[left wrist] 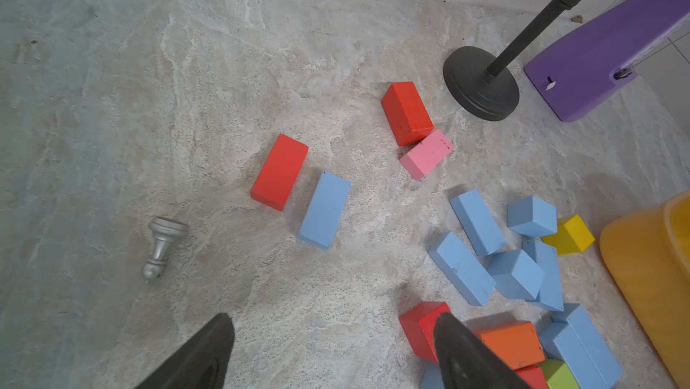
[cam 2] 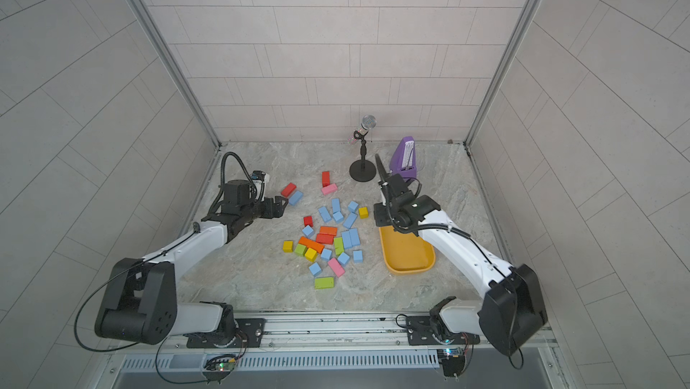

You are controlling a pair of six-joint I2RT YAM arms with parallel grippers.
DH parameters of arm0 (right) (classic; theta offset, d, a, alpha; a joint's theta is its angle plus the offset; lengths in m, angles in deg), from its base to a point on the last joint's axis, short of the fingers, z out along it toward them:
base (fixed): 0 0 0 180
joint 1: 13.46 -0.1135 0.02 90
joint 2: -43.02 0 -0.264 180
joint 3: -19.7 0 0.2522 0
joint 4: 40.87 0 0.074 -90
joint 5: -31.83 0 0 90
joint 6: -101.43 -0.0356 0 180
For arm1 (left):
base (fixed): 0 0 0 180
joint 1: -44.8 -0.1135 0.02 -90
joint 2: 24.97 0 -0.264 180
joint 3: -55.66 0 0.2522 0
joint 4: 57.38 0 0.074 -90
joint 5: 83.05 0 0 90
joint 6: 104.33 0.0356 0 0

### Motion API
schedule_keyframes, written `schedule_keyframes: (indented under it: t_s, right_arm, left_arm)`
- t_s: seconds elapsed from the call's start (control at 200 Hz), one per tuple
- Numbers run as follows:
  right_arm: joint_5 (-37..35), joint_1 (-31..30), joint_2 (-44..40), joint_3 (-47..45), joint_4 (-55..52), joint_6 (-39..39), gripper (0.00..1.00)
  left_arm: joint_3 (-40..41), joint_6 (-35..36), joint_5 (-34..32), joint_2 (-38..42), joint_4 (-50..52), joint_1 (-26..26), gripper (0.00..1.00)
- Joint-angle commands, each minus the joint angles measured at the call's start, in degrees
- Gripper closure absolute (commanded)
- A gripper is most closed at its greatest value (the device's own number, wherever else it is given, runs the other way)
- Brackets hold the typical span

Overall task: Pick out the blue building blocks
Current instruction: Place the building block in the storage box.

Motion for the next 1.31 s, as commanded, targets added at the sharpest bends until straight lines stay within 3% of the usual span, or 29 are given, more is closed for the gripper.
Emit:
schedule_keyframes:
  t_s: [0.0,0.155,0.275,0.8,0.916,1.111,1.301]
  right_arm:
    - [0.57,7.56,-2.48,-3.16,-4.89,5.66,0.85]
    - [3.11,13.32,0.43,-6.17,-3.26,8.78,0.86]
    - [10.09,13.27,5.66,-6.46,0.34,8.46,0.86]
    - [16.70,9.43,21.71,-2.30,7.86,10.09,0.87]
    - [17.38,8.70,21.92,-2.33,8.39,9.80,0.84]
    - [19.15,8.76,19.18,-2.82,6.34,9.52,0.67]
    - [19.73,10.02,14.23,-3.55,4.49,8.75,0.65]
  left_arm:
    - [-0.40,0.41,0.63,0.34,0.24,0.87,0.12]
    - [-0.49,1.49,-0.26,1.00,0.70,2.13,0.12]
    - [-0.56,2.02,-0.68,0.70,0.75,2.35,0.12]
    - [-1.41,2.54,-0.25,-0.77,1.87,2.36,0.12]
    - [-1.42,2.63,0.02,-0.88,1.88,2.32,0.12]
    - [-1.80,2.71,0.02,-1.06,2.19,2.35,0.12]
    - [-1.81,2.59,0.05,-1.06,2.36,2.31,0.12]
